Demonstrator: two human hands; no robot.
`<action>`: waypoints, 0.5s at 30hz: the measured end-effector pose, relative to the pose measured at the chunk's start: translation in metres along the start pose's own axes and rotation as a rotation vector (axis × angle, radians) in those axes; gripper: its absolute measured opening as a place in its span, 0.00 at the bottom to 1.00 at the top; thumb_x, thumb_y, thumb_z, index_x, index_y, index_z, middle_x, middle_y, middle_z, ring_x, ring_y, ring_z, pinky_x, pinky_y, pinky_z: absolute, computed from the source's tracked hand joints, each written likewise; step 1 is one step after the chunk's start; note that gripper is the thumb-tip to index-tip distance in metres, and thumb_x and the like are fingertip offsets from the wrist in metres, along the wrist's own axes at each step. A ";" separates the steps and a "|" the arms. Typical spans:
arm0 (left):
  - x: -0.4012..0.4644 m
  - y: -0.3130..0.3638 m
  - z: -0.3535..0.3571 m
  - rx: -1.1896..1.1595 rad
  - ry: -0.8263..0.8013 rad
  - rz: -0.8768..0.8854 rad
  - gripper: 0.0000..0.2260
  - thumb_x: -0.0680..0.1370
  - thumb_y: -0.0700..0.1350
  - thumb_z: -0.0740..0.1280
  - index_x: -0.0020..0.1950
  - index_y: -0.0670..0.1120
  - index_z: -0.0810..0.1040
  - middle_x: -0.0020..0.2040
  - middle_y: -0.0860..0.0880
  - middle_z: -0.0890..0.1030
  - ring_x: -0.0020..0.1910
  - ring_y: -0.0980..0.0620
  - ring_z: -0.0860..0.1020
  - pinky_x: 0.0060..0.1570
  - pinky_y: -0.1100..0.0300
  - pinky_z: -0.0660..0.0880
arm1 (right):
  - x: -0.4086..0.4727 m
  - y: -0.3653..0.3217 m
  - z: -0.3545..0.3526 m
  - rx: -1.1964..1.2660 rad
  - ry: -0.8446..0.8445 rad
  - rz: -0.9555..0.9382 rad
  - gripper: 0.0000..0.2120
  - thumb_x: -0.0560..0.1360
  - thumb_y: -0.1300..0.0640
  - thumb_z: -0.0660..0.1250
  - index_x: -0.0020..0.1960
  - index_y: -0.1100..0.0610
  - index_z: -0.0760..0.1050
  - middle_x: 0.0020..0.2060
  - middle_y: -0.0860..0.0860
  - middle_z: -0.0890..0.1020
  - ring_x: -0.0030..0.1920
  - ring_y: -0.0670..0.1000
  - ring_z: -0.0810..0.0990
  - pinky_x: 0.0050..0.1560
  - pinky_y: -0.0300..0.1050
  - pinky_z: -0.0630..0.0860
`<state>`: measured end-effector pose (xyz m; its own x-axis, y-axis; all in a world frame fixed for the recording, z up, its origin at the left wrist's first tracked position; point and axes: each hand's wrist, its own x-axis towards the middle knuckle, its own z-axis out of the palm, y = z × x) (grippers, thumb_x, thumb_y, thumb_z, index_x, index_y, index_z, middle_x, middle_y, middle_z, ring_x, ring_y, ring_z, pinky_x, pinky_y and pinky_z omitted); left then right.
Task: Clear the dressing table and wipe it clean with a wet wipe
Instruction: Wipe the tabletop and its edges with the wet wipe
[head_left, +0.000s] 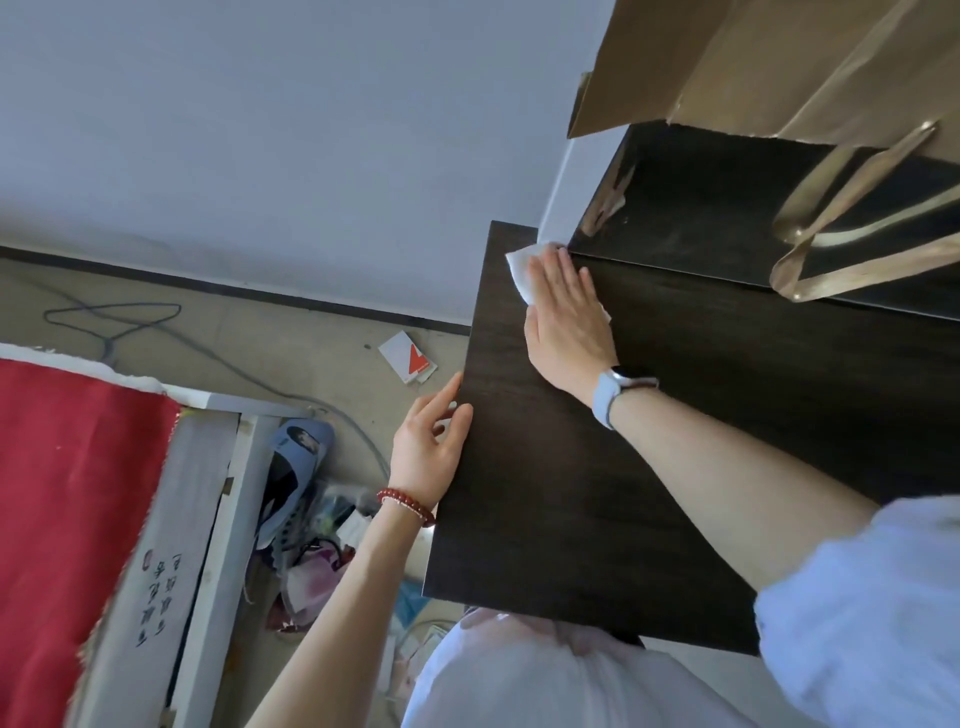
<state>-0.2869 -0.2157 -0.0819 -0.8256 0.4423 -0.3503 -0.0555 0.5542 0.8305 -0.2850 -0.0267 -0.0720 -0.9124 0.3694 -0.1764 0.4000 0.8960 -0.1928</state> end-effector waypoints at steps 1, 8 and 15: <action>0.000 -0.001 -0.001 0.004 -0.013 0.004 0.17 0.78 0.45 0.61 0.67 0.51 0.69 0.51 0.48 0.75 0.48 0.53 0.75 0.51 0.66 0.70 | 0.001 -0.004 0.002 0.012 -0.006 -0.043 0.26 0.79 0.60 0.51 0.75 0.60 0.48 0.75 0.58 0.49 0.75 0.56 0.46 0.73 0.50 0.42; -0.001 -0.009 -0.021 -0.186 0.122 -0.075 0.13 0.78 0.44 0.61 0.62 0.52 0.71 0.55 0.47 0.77 0.54 0.48 0.77 0.58 0.54 0.72 | -0.117 -0.023 0.021 0.034 -0.143 -0.574 0.26 0.76 0.55 0.49 0.73 0.57 0.58 0.73 0.57 0.60 0.73 0.55 0.57 0.73 0.51 0.51; -0.009 0.015 -0.004 -0.028 0.022 -0.007 0.17 0.79 0.43 0.58 0.68 0.46 0.67 0.61 0.51 0.70 0.57 0.56 0.70 0.55 0.67 0.66 | -0.100 0.026 0.010 0.029 -0.043 -0.065 0.25 0.79 0.58 0.50 0.74 0.62 0.53 0.74 0.59 0.53 0.75 0.58 0.52 0.72 0.48 0.43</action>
<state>-0.2831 -0.2142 -0.0645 -0.8374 0.4223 -0.3470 -0.0772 0.5371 0.8400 -0.1823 -0.0430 -0.0686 -0.9321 0.2995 -0.2037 0.3432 0.9100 -0.2327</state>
